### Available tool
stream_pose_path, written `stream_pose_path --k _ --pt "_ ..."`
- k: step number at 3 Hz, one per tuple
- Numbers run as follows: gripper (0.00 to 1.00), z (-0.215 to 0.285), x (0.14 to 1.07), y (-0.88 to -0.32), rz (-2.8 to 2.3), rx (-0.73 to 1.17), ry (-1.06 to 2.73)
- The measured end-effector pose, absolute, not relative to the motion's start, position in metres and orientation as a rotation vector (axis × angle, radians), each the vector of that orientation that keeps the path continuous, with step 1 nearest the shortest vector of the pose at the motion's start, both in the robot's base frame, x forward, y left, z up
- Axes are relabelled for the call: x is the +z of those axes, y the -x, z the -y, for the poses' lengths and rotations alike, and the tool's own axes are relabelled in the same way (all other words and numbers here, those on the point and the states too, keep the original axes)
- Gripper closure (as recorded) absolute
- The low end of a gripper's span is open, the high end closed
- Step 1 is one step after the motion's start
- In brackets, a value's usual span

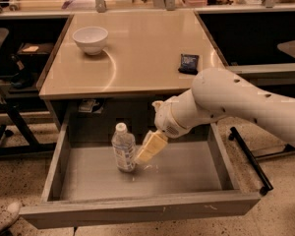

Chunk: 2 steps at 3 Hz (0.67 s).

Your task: Pick blue plastic bottle from top drawer and place on counter

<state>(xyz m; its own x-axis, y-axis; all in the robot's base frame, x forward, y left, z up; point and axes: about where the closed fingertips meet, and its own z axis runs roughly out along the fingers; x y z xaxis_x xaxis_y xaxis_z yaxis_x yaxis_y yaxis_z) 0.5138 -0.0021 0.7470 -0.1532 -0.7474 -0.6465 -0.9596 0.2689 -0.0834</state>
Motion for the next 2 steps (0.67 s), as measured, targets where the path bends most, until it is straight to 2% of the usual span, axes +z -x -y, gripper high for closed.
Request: stream_pose_path --k 1,2 --pt "0.00 -0.0258 0.7362 -0.5167 -1.939 0.540 1.513" --pt "0.00 -0.0260 0.7360 -0.5169 -1.938 0.541 1.513"
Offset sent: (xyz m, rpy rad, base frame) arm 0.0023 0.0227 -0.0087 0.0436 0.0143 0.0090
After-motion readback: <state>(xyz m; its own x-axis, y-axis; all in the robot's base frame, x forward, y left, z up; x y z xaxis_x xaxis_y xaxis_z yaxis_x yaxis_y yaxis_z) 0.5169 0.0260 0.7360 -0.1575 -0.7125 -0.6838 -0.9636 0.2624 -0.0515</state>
